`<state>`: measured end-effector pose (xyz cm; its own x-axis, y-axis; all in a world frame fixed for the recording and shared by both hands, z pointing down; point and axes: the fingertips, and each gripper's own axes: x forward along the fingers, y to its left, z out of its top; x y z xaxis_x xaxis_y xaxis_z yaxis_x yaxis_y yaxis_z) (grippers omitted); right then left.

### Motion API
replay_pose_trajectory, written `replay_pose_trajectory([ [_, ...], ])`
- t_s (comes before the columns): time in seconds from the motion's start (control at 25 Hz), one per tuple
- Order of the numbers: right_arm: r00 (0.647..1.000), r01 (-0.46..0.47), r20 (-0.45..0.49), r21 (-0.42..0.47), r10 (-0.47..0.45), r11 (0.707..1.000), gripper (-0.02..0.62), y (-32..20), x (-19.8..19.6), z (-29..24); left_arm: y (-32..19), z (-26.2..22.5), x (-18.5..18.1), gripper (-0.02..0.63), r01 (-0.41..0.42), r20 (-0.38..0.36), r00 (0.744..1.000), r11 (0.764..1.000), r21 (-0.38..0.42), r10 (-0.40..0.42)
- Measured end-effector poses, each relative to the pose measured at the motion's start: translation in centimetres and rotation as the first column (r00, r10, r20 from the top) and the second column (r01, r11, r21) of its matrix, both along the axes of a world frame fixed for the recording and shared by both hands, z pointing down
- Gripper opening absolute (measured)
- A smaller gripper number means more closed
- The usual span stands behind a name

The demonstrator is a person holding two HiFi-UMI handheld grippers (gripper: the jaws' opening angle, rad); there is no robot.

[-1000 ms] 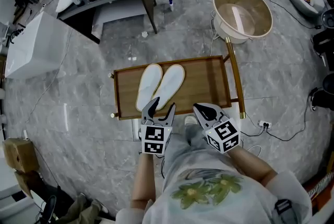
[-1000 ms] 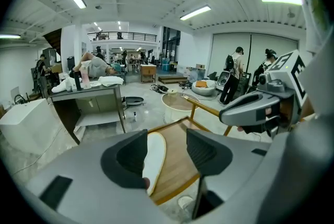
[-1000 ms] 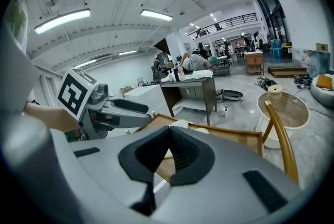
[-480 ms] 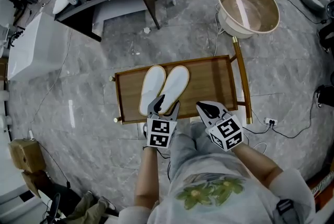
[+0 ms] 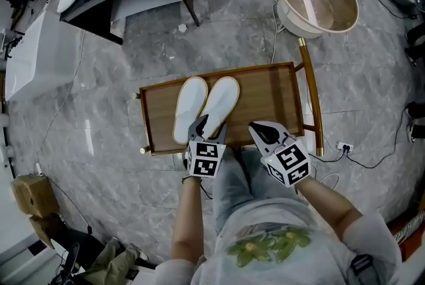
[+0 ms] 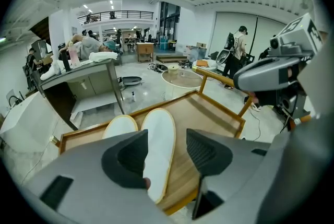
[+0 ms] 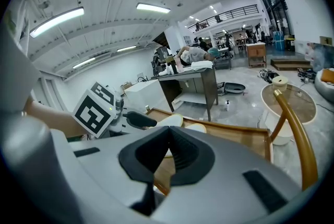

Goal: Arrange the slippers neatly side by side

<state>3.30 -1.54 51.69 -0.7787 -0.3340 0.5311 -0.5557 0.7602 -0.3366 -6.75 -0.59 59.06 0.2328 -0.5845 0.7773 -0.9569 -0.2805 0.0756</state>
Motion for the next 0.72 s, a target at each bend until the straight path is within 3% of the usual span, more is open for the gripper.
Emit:
replay_pose_trajectory([
  [0.72,0.998,-0.053,-0.033,-0.054,0.051,0.997,0.006,-0.9,-0.7,4.4,-1.8,6.7,-1.5,0.230,-0.053,0.033,0.998,0.994,-0.098,0.056],
])
